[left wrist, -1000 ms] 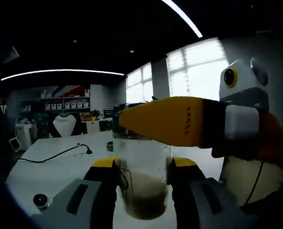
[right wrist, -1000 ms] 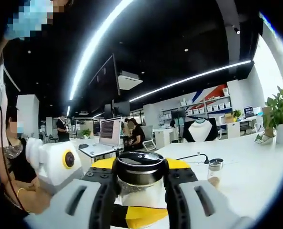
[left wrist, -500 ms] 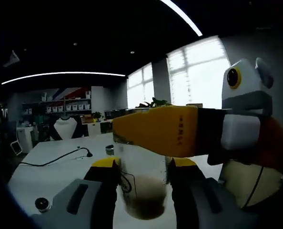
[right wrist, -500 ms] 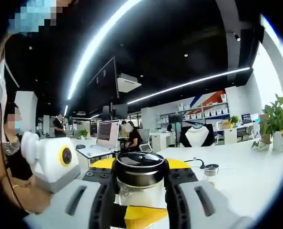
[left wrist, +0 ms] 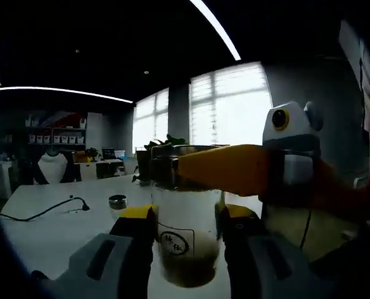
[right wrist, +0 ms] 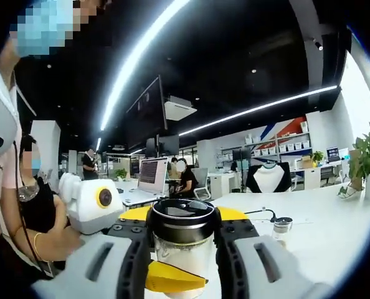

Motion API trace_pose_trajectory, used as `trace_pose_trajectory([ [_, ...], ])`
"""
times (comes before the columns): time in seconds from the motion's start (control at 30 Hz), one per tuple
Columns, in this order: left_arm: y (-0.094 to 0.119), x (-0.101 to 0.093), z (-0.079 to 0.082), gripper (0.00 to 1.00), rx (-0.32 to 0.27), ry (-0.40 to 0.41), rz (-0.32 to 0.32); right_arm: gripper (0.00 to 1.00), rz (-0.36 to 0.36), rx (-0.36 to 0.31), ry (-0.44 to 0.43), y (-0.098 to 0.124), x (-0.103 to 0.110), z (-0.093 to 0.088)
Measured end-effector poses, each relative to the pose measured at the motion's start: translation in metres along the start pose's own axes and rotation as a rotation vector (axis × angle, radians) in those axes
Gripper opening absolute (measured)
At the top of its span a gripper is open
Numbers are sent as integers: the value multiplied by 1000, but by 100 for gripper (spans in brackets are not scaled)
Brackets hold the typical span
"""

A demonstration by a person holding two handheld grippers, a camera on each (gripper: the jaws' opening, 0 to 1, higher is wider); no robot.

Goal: Rotate the seasoning bottle until the label or dispensing opening points toward the visible target arrow and the bottle remains upright within the marked orientation range

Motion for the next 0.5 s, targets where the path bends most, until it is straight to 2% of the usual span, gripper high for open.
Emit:
trace_pose_trajectory([
  [0.07, -1, 1, -3, 46, 13, 25, 7, 36, -7, 8, 2, -1, -1, -2],
  [0.17, -2, -2, -3, 45, 12, 21, 26, 36, -15, 9, 1, -1, -2, -2],
  [0.23, -2, -3, 0, 45, -6, 12, 50, 36, -41, -25, -30, 2, -5, -1],
  [0.3, -3, -4, 1, 44, -13, -12, 90, 36, -63, -41, -53, 4, -8, -2],
  [0.47, -3, -6, -4, 44, 5, 3, 143, 36, -81, -42, -68, 4, -9, -5],
  [0.5, -3, -4, -6, 44, 13, 1, 181, 36, -83, -34, -66, 3, -8, -6],
])
Point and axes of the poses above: the point that each gripper's makers call its tool centre point, and the gripper's own axes: y roughly backward along the fingers, x roughly to its left, z roughly out of its top, the point moved 4 cm from there along y, roughly backward along the fingers, and after that the axes turned 13 degrees about z, right-handed, at the moved point
